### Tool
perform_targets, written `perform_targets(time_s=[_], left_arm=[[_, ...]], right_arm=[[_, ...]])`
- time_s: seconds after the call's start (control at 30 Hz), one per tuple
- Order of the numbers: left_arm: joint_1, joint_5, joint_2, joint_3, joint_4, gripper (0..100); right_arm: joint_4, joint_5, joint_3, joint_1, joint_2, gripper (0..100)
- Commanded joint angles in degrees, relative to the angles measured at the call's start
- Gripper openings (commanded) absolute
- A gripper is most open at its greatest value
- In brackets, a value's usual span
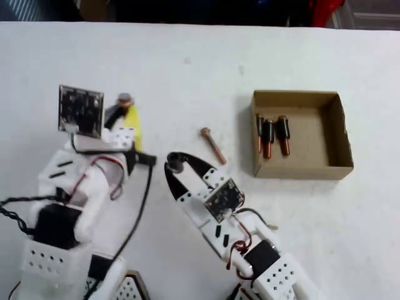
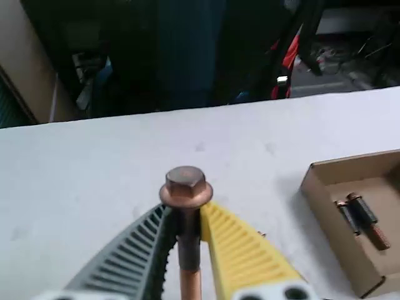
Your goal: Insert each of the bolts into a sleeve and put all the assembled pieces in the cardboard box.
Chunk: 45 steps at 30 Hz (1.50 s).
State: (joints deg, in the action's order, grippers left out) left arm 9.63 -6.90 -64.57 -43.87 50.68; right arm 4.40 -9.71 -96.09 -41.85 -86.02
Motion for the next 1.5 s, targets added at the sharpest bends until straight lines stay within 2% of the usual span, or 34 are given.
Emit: perform_targets(time_s=[0.0, 0.2, 0.3, 0.47, 0.7, 1.33, 1.47], left_arm=[[4.0, -3.4, -4.2, -2.9, -7.1, 2], [6.1, -3.6, -11.5, -10.5, -14.9, 2], [7.6, -3.7, -13.9, -12.3, -15.0, 2], [10.2, -3.9, -16.6, -14.2, -14.9, 2], [14.2, -4.0, -22.5, -17.6, -14.9, 2], [14.4, -4.0, -23.9, -21.3, -15.1, 2], [14.4, -4.0, -23.7, -21.6, -17.4, 2]], right_arm=[[-1.7, 0.3, -0.5, -0.1, -0.9, 1.7], [-1.7, 0.4, -0.7, -0.1, -0.9, 1.7], [-1.7, 0.8, -0.7, -0.3, -0.9, 1.7], [-1.7, 7.3, -0.5, -0.1, -0.9, 1.7], [-1.7, 7.4, -0.4, -0.1, -0.9, 1.7], [-1.7, 7.3, -0.4, -0.1, -0.9, 1.7], [-1.7, 7.3, -0.4, -0.1, -0.9, 1.7]])
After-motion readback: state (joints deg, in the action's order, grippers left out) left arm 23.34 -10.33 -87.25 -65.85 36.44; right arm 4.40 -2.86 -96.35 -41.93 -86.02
